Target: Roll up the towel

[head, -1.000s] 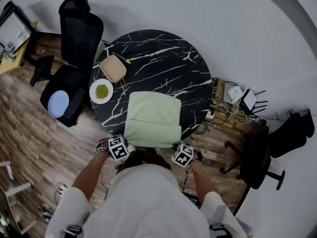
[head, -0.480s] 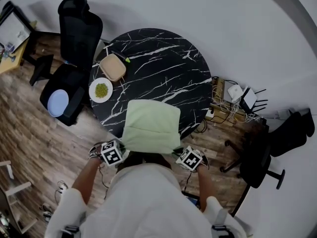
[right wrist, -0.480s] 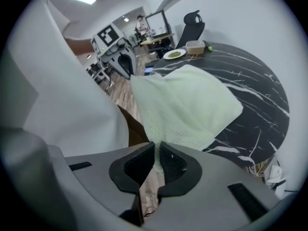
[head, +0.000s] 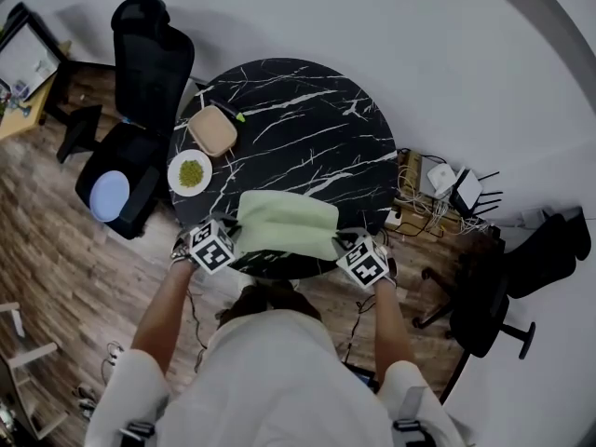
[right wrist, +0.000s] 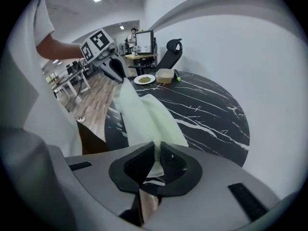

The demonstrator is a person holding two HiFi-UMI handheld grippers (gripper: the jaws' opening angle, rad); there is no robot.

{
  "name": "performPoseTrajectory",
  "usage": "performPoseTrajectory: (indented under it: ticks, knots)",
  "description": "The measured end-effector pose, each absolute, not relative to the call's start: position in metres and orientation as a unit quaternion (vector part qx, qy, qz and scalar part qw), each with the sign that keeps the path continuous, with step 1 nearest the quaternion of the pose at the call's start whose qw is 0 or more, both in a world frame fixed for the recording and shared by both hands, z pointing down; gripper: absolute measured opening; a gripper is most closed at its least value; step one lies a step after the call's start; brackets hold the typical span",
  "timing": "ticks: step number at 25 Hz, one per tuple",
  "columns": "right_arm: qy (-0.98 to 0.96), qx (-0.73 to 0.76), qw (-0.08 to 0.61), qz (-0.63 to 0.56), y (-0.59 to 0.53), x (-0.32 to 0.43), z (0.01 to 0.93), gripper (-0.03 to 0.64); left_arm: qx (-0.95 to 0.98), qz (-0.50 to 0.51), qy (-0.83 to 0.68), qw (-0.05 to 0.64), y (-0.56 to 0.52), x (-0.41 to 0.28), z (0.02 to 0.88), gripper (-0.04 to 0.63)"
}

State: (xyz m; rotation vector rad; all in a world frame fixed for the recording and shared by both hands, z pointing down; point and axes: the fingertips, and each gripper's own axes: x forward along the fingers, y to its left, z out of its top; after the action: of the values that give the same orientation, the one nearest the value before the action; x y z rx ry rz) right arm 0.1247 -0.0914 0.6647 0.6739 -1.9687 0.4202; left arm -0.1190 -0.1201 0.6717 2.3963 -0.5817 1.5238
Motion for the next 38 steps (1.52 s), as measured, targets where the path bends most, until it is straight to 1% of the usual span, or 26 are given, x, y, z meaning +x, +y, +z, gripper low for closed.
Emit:
performPoseTrajectory:
  ticks: [5,10,11,13,14,15,18,20,21,22,24,25,26,29,32,35,38]
  knots:
    - [-0.791,0.309,0.515,0.117,-0.128,0.126,0.690,0.028,0.803,0.540,-0.239,0.078,-0.157,-0.111,0.694,0.029]
    - [-0.778,0.350,0.510,0.108,-0.149,0.124,0.712,0.030,0.783,0.546,-0.283,0.092,-0.173,-0.115,0.717,0.036]
    - [-0.776,0.360,0.506,0.105,-0.153,0.124,0.713,0.039,0.781,0.542,-0.295,0.095,-0.176,-0.116,0.719,0.047]
    - [-0.774,0.380,0.497,0.099,-0.158,0.125,0.710,0.070,0.780,0.533,-0.312,0.101,-0.181,-0.116,0.718,0.157]
    - [-0.773,0.387,0.493,0.098,-0.160,0.126,0.708,0.082,0.782,0.528,-0.315,0.104,-0.181,-0.116,0.716,0.195]
    - [-0.773,0.392,0.490,0.097,-0.160,0.127,0.706,0.087,0.784,0.524,-0.315,0.105,-0.181,-0.115,0.715,0.213]
    - [-0.774,0.408,0.474,0.100,-0.155,0.130,0.696,0.097,0.790,0.511,-0.320,0.109,-0.177,-0.118,0.709,0.218]
    - [-0.778,0.428,0.448,0.105,-0.152,0.134,0.684,0.097,0.797,0.491,-0.332,0.117,-0.173,-0.120,0.700,0.218]
    - [-0.781,0.440,0.430,0.108,-0.149,0.135,0.675,0.097,0.803,0.473,-0.342,0.120,-0.172,-0.121,0.692,0.214]
    - [-0.786,0.452,0.406,0.110,-0.147,0.136,0.664,0.095,0.810,0.450,-0.354,0.124,-0.171,-0.122,0.680,0.184]
    - [-0.799,0.477,0.351,0.109,-0.144,0.134,0.634,0.086,0.831,0.387,-0.378,0.133,-0.167,-0.122,0.647,0.092]
    - [-0.804,0.488,0.321,0.105,-0.142,0.133,0.616,0.079,0.843,0.346,-0.388,0.139,-0.165,-0.121,0.625,0.033]
    - [-0.810,0.499,0.291,0.099,-0.141,0.131,0.595,0.075,0.854,0.303,-0.397,0.144,-0.163,-0.120,0.601,0.017]
    - [-0.823,0.527,0.189,0.091,-0.140,0.124,0.533,0.049,0.878,0.184,-0.415,0.150,-0.157,-0.120,0.532,0.005]
    - [-0.832,0.538,0.104,0.083,-0.141,0.118,0.478,0.016,0.893,0.107,-0.419,0.127,-0.152,-0.116,0.476,0.005]
    - [-0.844,0.530,0.062,0.057,-0.142,0.111,0.434,0.000,0.901,0.066,-0.418,0.096,-0.149,-0.115,0.436,0.005]
    - [-0.848,0.527,0.055,0.027,-0.145,0.107,0.410,-0.006,0.904,0.048,-0.416,0.088,-0.150,-0.117,0.427,0.005]
